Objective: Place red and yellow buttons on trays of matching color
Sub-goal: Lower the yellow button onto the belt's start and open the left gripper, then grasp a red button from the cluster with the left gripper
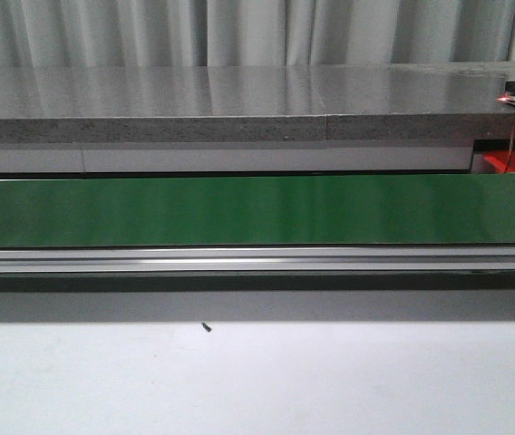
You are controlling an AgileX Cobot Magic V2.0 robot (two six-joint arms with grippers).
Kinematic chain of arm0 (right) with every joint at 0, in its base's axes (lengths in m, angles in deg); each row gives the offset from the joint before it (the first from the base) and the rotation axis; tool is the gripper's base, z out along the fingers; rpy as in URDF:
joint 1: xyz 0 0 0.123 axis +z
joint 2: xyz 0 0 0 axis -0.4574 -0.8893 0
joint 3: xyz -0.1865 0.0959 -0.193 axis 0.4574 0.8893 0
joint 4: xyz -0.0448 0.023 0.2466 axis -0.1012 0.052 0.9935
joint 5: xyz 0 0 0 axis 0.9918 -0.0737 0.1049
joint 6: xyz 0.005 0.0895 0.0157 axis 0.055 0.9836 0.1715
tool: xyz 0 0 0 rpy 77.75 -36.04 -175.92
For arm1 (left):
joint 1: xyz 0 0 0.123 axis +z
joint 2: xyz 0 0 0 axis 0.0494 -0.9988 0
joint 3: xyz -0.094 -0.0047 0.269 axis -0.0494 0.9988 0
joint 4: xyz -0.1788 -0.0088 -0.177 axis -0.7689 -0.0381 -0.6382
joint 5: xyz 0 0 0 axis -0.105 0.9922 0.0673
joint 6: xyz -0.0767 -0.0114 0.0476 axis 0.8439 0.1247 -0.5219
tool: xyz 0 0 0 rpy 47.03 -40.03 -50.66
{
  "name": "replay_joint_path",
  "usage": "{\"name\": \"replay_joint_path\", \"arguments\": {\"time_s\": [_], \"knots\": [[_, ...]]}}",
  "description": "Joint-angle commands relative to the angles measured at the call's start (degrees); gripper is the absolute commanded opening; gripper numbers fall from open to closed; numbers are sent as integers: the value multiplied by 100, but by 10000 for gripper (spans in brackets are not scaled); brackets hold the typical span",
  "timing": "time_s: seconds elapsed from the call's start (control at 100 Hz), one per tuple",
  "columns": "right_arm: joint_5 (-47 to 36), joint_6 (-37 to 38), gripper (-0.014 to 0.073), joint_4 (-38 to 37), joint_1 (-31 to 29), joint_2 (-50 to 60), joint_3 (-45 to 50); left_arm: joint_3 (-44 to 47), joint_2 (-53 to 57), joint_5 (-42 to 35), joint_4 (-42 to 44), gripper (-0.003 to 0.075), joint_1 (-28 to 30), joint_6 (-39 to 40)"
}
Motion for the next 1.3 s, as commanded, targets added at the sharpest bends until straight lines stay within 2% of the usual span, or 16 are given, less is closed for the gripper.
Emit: {"name": "replay_joint_path", "arguments": {"time_s": [0.0,0.5,0.92,1.04,1.16,1.29], "knots": [[-424,-4,-122,-44,-18,103,-108,-295,-128,-310,-197,588,8,-169],[-424,-4,-122,-44,-18,103,-108,-858,-1565,-663,-319,588,-3,-212],[-424,-4,-122,-44,-18,103,-108,-892,-2123,-901,-359,580,-3,-212],[-424,-4,-122,-44,-18,103,-108,-892,-2123,-999,-373,491,-3,-212],[-424,-4,-122,-44,-18,103,-108,-892,-2123,-1013,-469,319,-3,-212],[-424,-4,-122,-44,-18,103,-108,-892,-2123,-1013,-469,183,-3,-212]]}}
